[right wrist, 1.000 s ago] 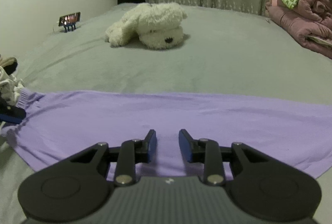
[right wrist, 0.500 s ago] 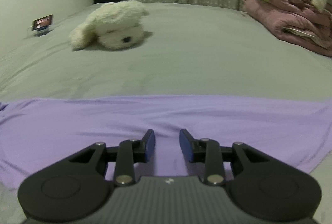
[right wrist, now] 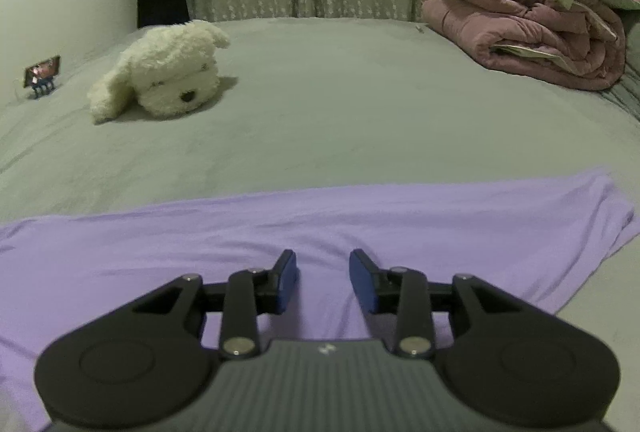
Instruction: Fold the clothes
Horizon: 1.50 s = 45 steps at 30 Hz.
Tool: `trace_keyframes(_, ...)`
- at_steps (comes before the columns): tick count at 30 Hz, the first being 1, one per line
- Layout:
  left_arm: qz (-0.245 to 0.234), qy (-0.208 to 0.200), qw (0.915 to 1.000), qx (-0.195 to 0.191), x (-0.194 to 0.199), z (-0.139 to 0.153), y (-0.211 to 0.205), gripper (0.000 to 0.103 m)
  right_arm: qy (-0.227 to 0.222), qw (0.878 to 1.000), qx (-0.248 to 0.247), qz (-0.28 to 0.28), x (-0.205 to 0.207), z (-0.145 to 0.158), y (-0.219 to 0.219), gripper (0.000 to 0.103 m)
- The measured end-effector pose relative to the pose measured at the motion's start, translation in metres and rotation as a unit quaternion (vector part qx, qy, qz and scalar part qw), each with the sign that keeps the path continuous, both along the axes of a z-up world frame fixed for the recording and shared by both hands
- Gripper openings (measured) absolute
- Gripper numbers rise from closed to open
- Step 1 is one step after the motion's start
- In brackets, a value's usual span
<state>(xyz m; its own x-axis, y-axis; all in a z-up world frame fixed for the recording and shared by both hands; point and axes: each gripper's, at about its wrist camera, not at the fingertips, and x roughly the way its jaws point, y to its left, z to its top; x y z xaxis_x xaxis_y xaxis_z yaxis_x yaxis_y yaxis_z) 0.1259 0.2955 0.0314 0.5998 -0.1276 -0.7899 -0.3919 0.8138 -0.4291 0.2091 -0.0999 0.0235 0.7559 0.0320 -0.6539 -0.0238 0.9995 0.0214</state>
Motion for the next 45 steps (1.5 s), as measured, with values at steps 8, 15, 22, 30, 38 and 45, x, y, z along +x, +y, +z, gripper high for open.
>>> trace_keyframes(8, 0.002, -0.002, 1.0, -0.002, 0.0, -0.001, 0.001, 0.023, 0.002, 1.0, -0.009, 0.007, -0.015, -0.004, -0.003, 0.039)
trace_keyframes(15, 0.008, -0.006, 0.9999, -0.002, -0.002, -0.001, 0.0, 0.023, 0.005, 0.999, -0.01, -0.033, -0.009, -0.005, -0.047, 0.039)
trace_keyframes(22, 0.02, -0.019, 0.9995, 0.013, -0.003, 0.003, 0.0, 0.023, 0.002, 0.998, 0.002, -0.063, -0.009, -0.008, -0.105, 0.04)
trace_keyframes(30, 0.022, -0.061, 0.9952, 0.073, -0.01, 0.03, -0.016, 0.023, -0.005, 0.992, 0.029, -0.12, -0.003, -0.008, -0.185, 0.04)
trace_keyframes(38, -0.07, -0.08, 0.9908, 0.084, -0.002, 0.031, -0.077, 0.025, -0.015, 0.953, 0.096, -0.288, -0.02, -0.008, -0.305, 0.04)
trace_keyframes(45, -0.118, -0.085, 0.9856, 0.086, -0.001, 0.022, -0.124, 0.025, -0.029, 0.947, 0.133, -0.291, -0.025, -0.013, -0.332, 0.041)
